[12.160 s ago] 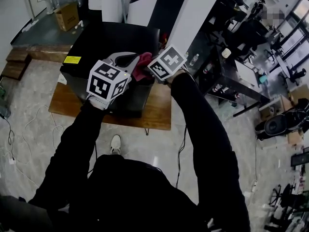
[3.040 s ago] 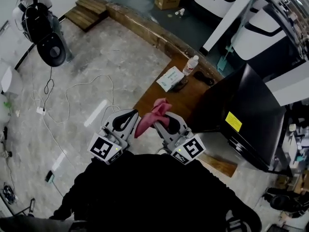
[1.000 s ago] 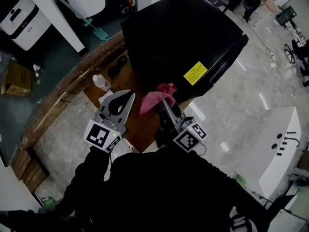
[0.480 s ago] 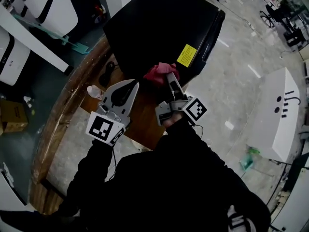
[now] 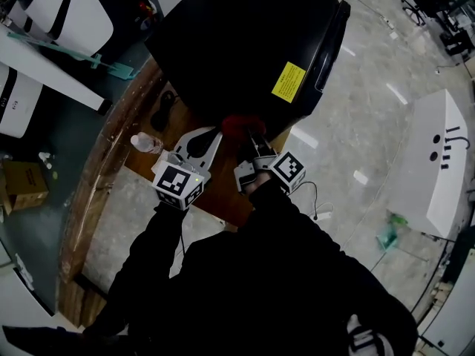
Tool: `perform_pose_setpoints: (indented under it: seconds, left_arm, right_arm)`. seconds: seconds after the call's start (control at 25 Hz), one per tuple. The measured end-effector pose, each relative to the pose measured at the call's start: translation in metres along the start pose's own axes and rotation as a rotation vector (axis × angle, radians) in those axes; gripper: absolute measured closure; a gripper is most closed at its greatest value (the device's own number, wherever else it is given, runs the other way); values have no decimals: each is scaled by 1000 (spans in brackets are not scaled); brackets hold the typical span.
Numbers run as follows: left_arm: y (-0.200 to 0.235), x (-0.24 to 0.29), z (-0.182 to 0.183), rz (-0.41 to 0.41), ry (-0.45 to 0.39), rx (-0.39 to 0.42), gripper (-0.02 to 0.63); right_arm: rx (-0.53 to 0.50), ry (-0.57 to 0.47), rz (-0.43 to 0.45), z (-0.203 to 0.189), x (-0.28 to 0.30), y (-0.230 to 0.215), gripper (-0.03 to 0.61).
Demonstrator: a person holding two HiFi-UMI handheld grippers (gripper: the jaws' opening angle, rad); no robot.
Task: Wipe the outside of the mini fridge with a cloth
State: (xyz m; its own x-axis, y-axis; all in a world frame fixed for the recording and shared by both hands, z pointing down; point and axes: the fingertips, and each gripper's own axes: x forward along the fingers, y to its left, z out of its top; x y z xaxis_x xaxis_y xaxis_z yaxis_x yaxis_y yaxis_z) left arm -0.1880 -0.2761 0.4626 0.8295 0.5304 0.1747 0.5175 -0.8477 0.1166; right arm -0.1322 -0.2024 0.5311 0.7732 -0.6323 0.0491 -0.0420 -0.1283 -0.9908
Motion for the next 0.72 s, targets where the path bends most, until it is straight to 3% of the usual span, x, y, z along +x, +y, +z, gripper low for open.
perform_pose_setpoints:
  seconds: [0.16,0.72]
  left_arm:
    - [8,23,-47,-7,88,-42,607]
    - [34,79,-220,18,433,-168,607]
  right_arm:
    - [12,28,-94,-8,3,-44,476]
    - [12,132,-280,-17,12,-210,476]
